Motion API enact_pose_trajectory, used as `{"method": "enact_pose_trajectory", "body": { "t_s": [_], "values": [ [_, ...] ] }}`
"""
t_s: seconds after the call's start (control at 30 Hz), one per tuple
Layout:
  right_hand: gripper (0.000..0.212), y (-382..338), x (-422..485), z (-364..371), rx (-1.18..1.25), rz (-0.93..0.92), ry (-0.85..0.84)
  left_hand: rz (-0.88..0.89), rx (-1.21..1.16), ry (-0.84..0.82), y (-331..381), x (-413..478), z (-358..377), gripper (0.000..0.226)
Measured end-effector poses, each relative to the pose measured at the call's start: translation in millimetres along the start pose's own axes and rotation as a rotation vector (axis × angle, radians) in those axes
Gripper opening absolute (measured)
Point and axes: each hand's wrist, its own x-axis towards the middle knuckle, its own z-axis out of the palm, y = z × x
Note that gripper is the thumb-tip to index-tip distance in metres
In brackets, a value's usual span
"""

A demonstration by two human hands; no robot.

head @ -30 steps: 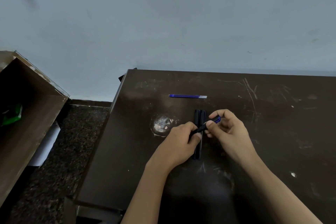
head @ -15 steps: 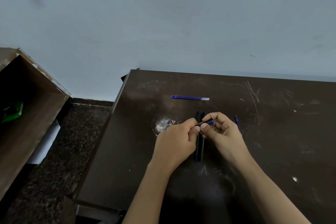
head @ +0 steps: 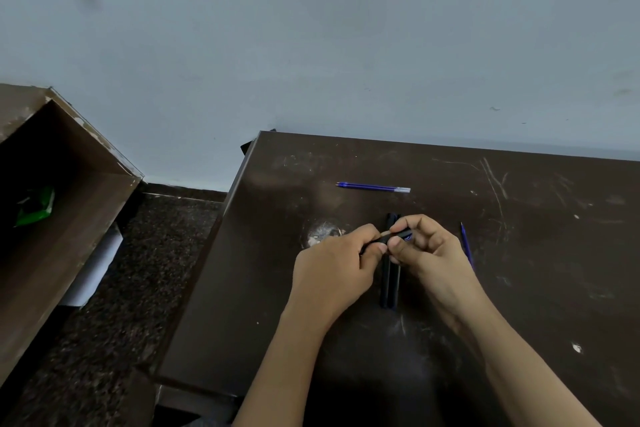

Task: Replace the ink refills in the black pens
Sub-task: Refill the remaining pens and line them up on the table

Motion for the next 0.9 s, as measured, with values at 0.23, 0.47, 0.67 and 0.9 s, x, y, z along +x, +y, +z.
{"method": "enact_pose_trajectory", "body": {
  "t_s": [0.23,0.47,0.67,0.9],
  "values": [
    [0.017,-1,4,-3,-0.043,0.012,0.047,-0.057,-0.109,-0.126,-5,1,-4,0.02],
    [0.017,3,2,4,-0.119,-0.019,0.129,-0.129,-0.128,-0.152,-9,1,-10,0.023],
    [0.018,2,4,1,-0.106,-0.016,0.19,-0.17,-0.203,-0.221,-14,2,-14,0.023],
    [0.016,7,3,-5,-0.576,-0.149,0.193,-0.346,-0.263,-0.014,-32,7,-15,0.022]
  ]
}}
